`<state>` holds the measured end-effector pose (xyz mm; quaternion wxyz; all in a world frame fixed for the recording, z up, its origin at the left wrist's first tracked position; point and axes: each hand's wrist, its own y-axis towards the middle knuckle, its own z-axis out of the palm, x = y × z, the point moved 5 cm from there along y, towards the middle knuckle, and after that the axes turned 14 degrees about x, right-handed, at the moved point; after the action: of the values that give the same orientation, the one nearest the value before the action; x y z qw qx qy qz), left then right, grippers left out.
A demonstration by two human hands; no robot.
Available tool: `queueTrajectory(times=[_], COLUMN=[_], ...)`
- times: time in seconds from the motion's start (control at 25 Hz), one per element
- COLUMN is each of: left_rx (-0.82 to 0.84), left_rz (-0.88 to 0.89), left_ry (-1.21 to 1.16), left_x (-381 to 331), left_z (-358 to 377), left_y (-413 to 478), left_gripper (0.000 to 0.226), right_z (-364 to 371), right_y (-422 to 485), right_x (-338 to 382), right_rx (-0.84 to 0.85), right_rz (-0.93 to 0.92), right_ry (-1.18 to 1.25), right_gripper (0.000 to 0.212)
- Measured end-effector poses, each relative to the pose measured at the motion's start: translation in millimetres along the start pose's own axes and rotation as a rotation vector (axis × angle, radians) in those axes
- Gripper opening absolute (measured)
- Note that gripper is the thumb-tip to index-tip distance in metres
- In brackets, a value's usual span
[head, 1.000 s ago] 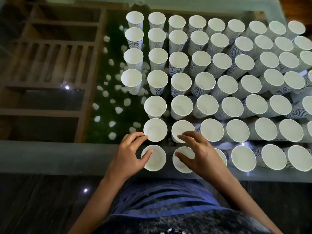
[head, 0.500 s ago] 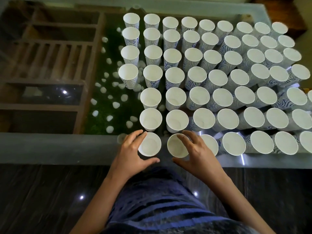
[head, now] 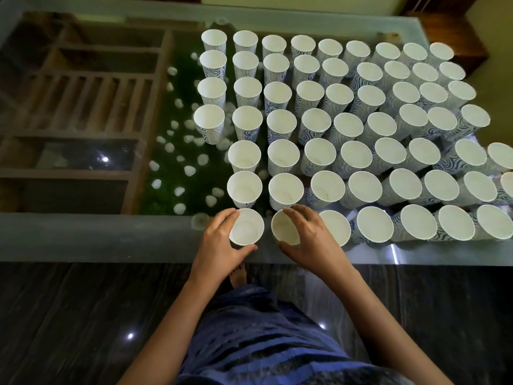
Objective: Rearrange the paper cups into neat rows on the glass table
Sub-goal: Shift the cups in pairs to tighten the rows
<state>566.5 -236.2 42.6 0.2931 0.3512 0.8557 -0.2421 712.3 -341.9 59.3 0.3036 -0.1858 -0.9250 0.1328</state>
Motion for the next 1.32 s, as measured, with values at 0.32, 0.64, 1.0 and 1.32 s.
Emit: queueTrajectory(times=[0.32, 0.64, 1.0, 1.32], left_rx=[-0.028, 0.003, -0.034, 0.196], left_rz=[-0.008, -0.014, 0.063, 0.309], left_ry=[-0.022, -0.006, 0.056, 0.199], left_x=[0.2, 2.2, -11.3, -61.0], left_z=[4.3, 0.2, -4.9, 25.7], left_y=[-0.3, -1.2, 2.3, 22.2], left_gripper=[0.076, 0.083, 0.073, 0.065], right_z=[-2.5, 0.7, -9.1, -32.0], right_y=[-1.4, 0.3, -11.1, -38.4], right_x=[-1.5, -2.0, -9.4, -56.4], right_rx=[0.021, 0.0, -0.032, -0.075], right_rz=[-0.013, -0.006, 0.003, 0.145], right_ry=[-0.025, 0.005, 0.061, 0.045], right_gripper=[0.068, 0.071, 0.075, 0.077])
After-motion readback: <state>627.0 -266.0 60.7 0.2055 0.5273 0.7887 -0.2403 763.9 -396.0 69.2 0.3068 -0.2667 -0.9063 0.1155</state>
